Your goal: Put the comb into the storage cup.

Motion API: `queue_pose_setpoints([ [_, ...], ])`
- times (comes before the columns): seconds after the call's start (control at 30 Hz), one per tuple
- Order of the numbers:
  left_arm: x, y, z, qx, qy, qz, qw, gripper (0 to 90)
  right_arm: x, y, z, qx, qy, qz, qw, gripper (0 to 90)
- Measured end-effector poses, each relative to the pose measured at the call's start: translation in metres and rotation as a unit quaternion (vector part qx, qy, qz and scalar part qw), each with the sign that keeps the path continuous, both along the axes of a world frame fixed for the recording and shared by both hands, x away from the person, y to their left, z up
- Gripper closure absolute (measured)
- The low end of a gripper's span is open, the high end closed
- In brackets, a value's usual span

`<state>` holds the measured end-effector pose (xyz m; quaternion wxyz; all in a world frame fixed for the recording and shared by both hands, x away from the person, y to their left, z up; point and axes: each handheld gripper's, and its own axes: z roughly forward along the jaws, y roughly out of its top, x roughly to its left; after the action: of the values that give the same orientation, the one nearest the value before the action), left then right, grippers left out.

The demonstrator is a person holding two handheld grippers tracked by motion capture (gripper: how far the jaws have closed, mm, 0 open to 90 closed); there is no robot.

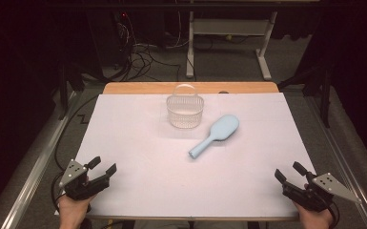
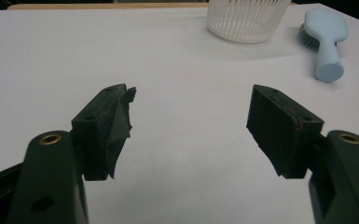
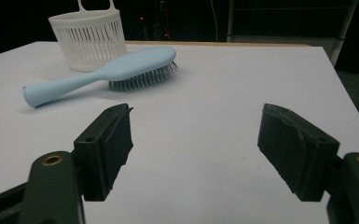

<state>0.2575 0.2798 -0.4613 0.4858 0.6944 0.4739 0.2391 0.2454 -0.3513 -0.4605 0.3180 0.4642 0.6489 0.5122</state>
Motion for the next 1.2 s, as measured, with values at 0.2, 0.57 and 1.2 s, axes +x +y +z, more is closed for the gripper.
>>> queue_pose_setpoints([
  [0.2, 0.0004, -0.0007, 0.0, 0.001, 0.001, -0.003, 1.0, 30.9, 0.0001, 0.0005, 0.0002, -0.001, 0.0, 0.0, 1.0, 26.7],
  [0.57, 0.0014, -0.0004, 0.0, -0.003, 0.009, 0.001, 1.0, 30.9, -0.0005, 0.0003, 0.0005, 0.0, 0.004, -0.003, 1.0, 25.7],
  [1.2, 0.0009, -0.0006, 0.0007, -0.002, 0.004, 0.003, 1.0, 31.1, 0.0009, 0.0011, 0.0037, 0.006, 0.001, 0.0, 1.0, 25.7],
])
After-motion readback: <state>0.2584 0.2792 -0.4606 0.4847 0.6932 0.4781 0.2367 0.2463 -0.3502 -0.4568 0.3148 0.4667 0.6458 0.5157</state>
